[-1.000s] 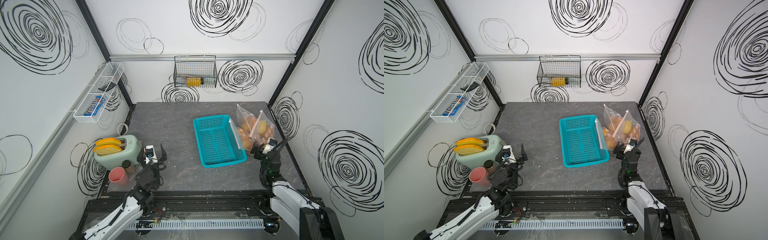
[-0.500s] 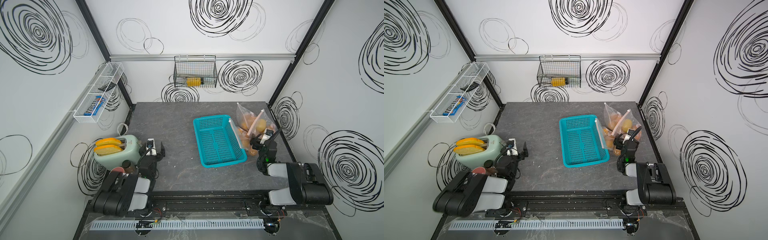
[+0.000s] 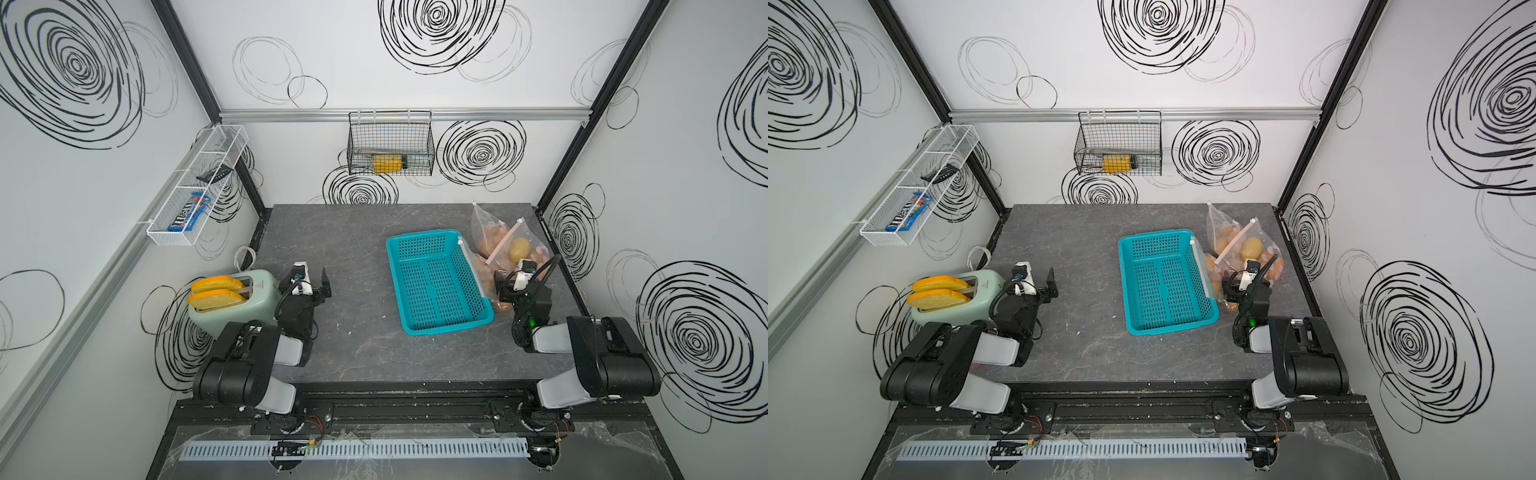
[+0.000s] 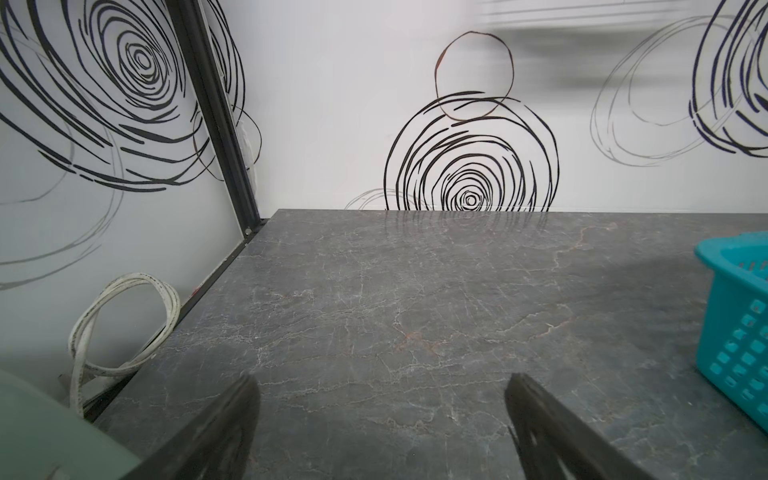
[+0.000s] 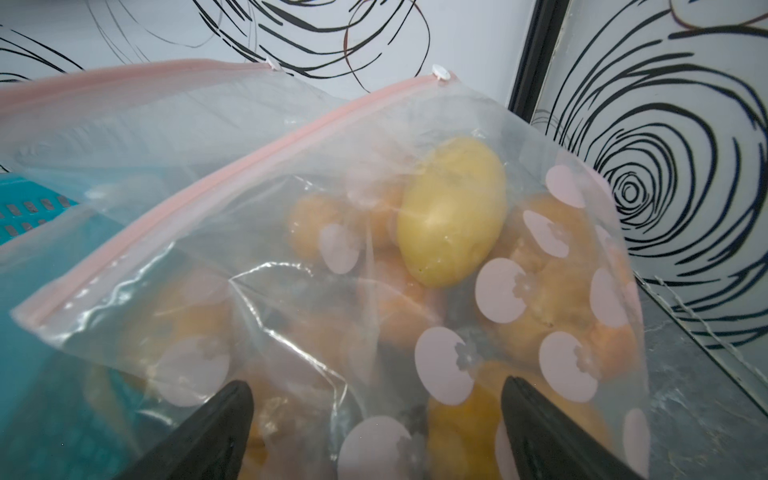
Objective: Put the potatoes into a zipper bag and zip it
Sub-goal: Reset both arms
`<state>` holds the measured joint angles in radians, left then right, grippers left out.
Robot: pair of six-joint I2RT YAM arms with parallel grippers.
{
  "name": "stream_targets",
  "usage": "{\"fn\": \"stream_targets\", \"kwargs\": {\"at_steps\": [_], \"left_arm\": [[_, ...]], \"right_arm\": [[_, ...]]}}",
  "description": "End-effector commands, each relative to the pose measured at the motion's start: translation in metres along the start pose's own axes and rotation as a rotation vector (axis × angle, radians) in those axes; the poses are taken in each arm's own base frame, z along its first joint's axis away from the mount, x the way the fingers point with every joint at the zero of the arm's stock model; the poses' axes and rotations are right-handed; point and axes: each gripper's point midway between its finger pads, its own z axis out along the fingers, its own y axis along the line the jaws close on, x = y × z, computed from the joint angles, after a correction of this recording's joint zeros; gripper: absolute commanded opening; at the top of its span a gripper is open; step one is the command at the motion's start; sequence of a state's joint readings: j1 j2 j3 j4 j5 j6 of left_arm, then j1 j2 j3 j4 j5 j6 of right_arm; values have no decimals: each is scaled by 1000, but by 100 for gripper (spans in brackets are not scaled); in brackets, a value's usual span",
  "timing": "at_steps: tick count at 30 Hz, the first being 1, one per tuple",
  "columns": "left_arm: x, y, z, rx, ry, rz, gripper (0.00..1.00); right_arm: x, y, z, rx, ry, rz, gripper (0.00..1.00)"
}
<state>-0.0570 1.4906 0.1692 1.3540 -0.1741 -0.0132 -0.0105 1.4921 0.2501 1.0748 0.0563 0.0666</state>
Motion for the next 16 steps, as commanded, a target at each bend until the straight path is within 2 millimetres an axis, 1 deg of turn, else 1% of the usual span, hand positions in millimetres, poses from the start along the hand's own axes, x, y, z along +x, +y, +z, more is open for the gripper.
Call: {"fn": "stream_targets", "kwargs": {"at_steps": [1,5,10,12,14,16], "left_arm": [[-13,-2,0,13,-51,-22,96],[-13,-2,0,11,-52,-21,96],[-13,-3,0,1,-50,-14,96],[-13,-2,0,-13,-54,-11,96],[-14,0,-5,-29,-69,-13,96],[-19,1,-17,-39,-113,-13,96]], "right_arm": [[-14,7,2,-24,-35,-7,97],[-14,7,1,-25,-35,-9,97],[-13,7,8,-29,-21,-6,97],[-13,7,7,-30,-23,-5,98],[-14,7,2,-33,-34,-7,97],[-16,5,-5,-6,-62,-10,97]]}}
